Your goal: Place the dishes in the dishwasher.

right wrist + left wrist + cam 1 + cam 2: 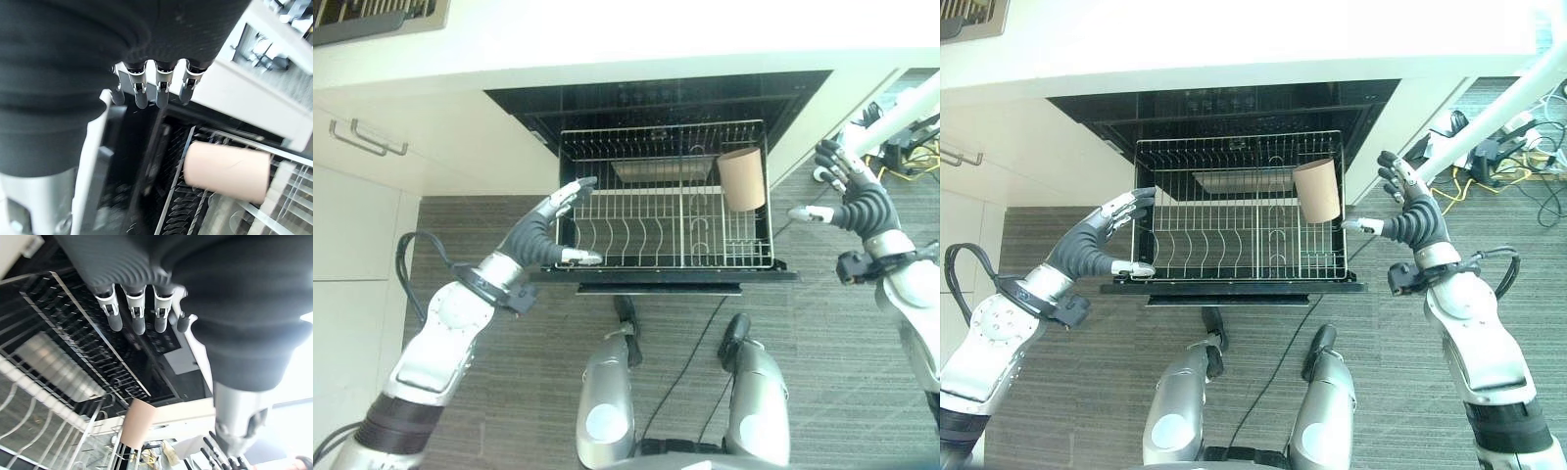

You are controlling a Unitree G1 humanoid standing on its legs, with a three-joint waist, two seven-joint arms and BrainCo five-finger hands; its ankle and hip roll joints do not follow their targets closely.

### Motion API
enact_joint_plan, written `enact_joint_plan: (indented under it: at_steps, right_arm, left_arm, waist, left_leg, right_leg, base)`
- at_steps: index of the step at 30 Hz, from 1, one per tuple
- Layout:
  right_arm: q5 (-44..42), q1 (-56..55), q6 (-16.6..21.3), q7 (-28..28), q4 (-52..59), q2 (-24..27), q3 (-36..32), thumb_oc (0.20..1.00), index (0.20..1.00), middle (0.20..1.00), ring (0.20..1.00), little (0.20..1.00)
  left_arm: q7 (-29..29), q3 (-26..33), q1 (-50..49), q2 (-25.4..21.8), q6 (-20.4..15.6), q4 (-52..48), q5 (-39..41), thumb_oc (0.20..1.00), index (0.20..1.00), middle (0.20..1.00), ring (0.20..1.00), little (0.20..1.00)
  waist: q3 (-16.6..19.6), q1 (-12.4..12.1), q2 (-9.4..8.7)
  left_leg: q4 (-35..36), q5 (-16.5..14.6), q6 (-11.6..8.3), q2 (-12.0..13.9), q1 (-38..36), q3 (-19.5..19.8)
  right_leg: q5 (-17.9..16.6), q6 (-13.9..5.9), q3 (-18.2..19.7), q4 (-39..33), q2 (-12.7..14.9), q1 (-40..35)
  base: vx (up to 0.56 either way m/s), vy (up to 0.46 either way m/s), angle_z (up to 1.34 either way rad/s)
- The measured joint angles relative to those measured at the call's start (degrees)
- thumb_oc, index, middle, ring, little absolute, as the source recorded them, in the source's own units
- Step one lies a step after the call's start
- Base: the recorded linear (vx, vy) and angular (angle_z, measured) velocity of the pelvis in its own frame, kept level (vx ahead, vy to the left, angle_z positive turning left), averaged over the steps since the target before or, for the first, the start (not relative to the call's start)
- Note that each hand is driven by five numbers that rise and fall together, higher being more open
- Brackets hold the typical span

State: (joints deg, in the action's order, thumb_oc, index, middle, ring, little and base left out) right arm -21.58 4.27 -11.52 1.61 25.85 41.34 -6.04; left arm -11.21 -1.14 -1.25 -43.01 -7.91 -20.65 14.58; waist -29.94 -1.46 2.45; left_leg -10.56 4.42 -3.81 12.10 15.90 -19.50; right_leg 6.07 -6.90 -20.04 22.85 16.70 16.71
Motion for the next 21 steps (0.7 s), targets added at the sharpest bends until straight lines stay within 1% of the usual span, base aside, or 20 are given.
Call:
enact_joint_plan:
  at_steps: [2,3,4,5,6,8,9,10,11,12,14,16,18,19,20,21]
  right_arm:
    - [-2.85,-3.01,3.04,3.73,2.18,-0.61,-1.65,1.0,1.0,1.0,1.0,1.0]
    - [-4.18,-3.42,5.14,5.22,2.24,-0.61,-1.79,1.0,1.0,1.0,1.0,1.0]
    - [-4.88,-3.71,6.96,6.49,2.29,-0.7,-2.21,1.0,1.0,1.0,1.0,1.0]
    - [-6.11,-4.81,9.07,8.32,3.08,-2.12,-3.94,1.0,1.0,1.0,1.0,1.0]
    - [-6.81,-6.48,11.59,9.94,4.09,-3.1,-4.34,1.0,1.0,1.0,1.0,1.0]
    - [-7.39,-6.57,14.05,11.76,4.81,-3.13,-4.08,1.0,1.0,1.0,1.0,1.0]
    - [-8.17,-6.54,15.17,12.67,4.81,-3.51,-3.57,1.0,1.0,1.0,1.0,1.0]
    - [-8.51,-6.7,16.18,13.21,4.79,-3.93,-3.06,1.0,1.0,1.0,1.0,1.0]
    - [-8.84,-6.59,16.88,13.47,4.76,-3.91,-2.82,1.0,1.0,1.0,1.0,1.0]
    - [-8.86,-6.56,17.51,13.67,4.76,-3.96,-2.58,1.0,1.0,1.0,1.0,1.0]
    - [-8.89,-6.49,18.79,13.74,4.77,-4.04,-1.49,1.0,1.0,1.0,1.0,1.0]
    - [-8.84,-6.25,18.95,13.61,4.66,-4.08,-1.29,1.0,1.0,1.0,1.0,1.0]
    - [-8.83,-5.11,19.21,13.6,3.94,-4.12,-1.15,1.0,1.0,1.0,1.0,1.0]
    - [-8.85,-4.43,19.72,13.52,3.6,-4.1,-1.26,1.0,1.0,1.0,1.0,1.0]
    - [-8.84,-3.76,20.12,12.9,3.57,-3.92,-1.29,1.0,1.0,1.0,1.0,1.0]
    - [-8.84,-2.81,20.13,12.7,3.44,-3.78,-1.29,1.0,1.0,1.0,1.0,1.0]
  left_arm:
    - [0.79,0.15,-2.15,0.87,-2.84,-0.89,0.01,1.0,1.0,1.0,1.0,1.0]
    - [1.19,0.15,-2.83,1.2,-4.37,-1.01,0.05,1.0,1.0,1.0,1.0,1.0]
    - [1.69,0.27,-2.8,2.25,-5.39,-1.21,0.15,1.0,1.0,1.0,1.0,1.0]
    - [2.42,1.45,-3.1,5.13,-7.38,-1.95,0.34,1.0,1.0,1.0,1.0,1.0]
    - [4.25,2.02,-4.18,6.84,-10.39,-2.1,0.56,1.0,1.0,1.0,1.0,1.0]
    - [6.76,2.3,-4.34,9.04,-13.04,-2.72,1.75,1.0,1.0,1.0,1.0,1.0]
    - [8.29,2.29,-4.33,11.03,-14.38,-3.19,2.48,1.0,1.0,1.0,1.0,1.0]
    - [10.01,2.04,-4.45,12.08,-16.1,-3.22,2.49,1.0,1.0,1.0,1.0,1.0]
    - [11.29,1.9,-4.34,12.19,-17.05,-3.26,2.44,1.0,1.0,1.0,1.0,1.0]
    - [12.26,1.86,-4.14,12.56,-17.59,-3.29,2.44,1.0,1.0,1.0,1.0,1.0]
    - [16.11,0.91,-4.05,14.3,-19.1,-3.23,2.4,1.0,1.0,1.0,1.0,1.0]
    - [18.68,0.88,-3.81,15.66,-20.0,-3.17,2.43,1.0,1.0,1.0,1.0,1.0]
    - [21.03,0.99,-3.79,15.82,-21.0,-3.12,2.25,1.0,1.0,1.0,1.0,1.0]
    - [21.91,1.02,-3.79,15.82,-21.56,-3.08,2.23,1.0,1.0,1.0,1.0,1.0]
    - [23.05,0.99,-3.22,15.9,-21.82,-3.05,2.23,1.0,1.0,1.0,1.0,1.0]
    - [23.67,1.0,-2.52,16.08,-22.1,-3.06,2.23,1.0,1.0,1.0,1.0,1.0]
  waist:
    - [1.22,0.46,-0.78]
    - [2.86,0.76,-1.28]
    - [4.2,0.97,-1.44]
    - [5.05,0.87,-1.43]
    - [9.53,0.9,-1.6]
    - [12.33,0.77,-1.85]
    - [14.08,0.74,-1.91]
    - [16.63,0.49,-2.08]
    - [18.05,0.44,-2.0]
    - [18.69,0.32,-1.98]
    - [19.5,-0.07,-1.41]
    - [19.91,-0.77,-1.01]
    - [20.0,-1.21,-0.84]
    - [20.17,-1.29,-0.61]
    - [20.37,-1.18,-0.47]
    - [20.54,-1.3,-0.67]
  left_leg:
    - [0.98,0.17,-0.23,0.24,-1.55,-0.19]
    - [1.63,0.3,-0.42,0.34,-2.05,-0.32]
    - [2.42,0.44,-0.63,0.52,-2.97,-0.36]
    - [3.99,0.75,-1.07,0.56,-5.75,-0.31]
    - [5.18,0.79,-1.18,0.93,-6.51,-0.27]
    - [6.4,0.95,-1.34,1.11,-8.73,-0.22]
    - [6.98,0.94,-1.34,1.29,-9.92,-0.05]
    - [7.48,0.94,-1.33,1.41,-10.22,0.2]
    - [7.67,0.95,-1.33,1.65,-10.44,0.24]
    - [7.73,0.96,-1.32,1.84,-10.8,0.23]
    - [8.25,1.07,-1.15,2.41,-12.0,0.73]
    - [8.57,1.34,-0.79,2.58,-11.88,2.44]
    - [8.69,1.79,-0.19,2.32,-12.02,5.16]
    - [8.67,1.8,-0.18,2.1,-12.02,5.45]
    - [8.4,2.46,-0.92,1.6,-11.94,4.96]
    - [8.47,3.1,-1.03,1.05,-11.9,4.94]
  right_leg:
    - [-0.07,0.0,0.03,-0.86,-0.68,-1.5]
    - [-0.08,0.0,0.05,-1.27,-0.96,-1.78]
    - [-0.09,-0.03,-0.19,-2.18,-1.35,-2.92]
    - [-0.25,-0.2,-0.78,-4.32,-2.12,-6.09]
    - [-0.31,-0.26,-1.21,-6.33,-3.02,-7.27]
    - [-0.39,-0.34,-1.42,-8.16,-3.82,-9.72]
    - [-0.6,-0.47,-1.7,-9.38,-4.4,-11.41]
    - [-0.65,-0.5,-1.76,-10.28,-4.77,-11.84]
    - [-0.68,-0.48,-1.94,-11.01,-5.19,-12.35]
    - [-0.83,-0.42,-2.11,-11.65,-5.48,-12.92]
    - [-1.5,-0.22,-2.67,-13.98,-6.7,-15.41]
    - [-1.59,-0.07,-2.7,-14.17,-7.09,-15.29]
    - [-1.74,0.16,-2.43,-14.12,-6.92,-15.21]
    - [-1.75,0.16,-2.37,-13.91,-6.7,-15.15]
    - [-1.82,0.23,-2.33,-13.3,-5.98,-14.9]
    - [-1.85,0.19,-2.16,-12.82,-5.31,-14.39]
  base:
    - [0.11,-0.112,-0.12]
    - [0.15,-0.168,-0.04]
    - [0.16,-0.203,0.0]
    - [0.14,-0.27,0.03]
    - [0.14,-0.323,0.02]
    - [0.1,-0.233,-0.04]
    - [0.07,-0.152,-0.05]
    - [0.08,-0.18,-0.03]
    - [0.05,-0.159,-0.02]
    - [-0.03,-0.154,0.03]
    - [-0.08,-0.09,0.04]
    - [-0.13,0.005,0.0]
    - [-0.2,0.092,-0.07]
    - [-0.26,0.158,-0.04]
    - [-0.33,0.255,-0.03]
    - [-0.36,0.351,-0.02]
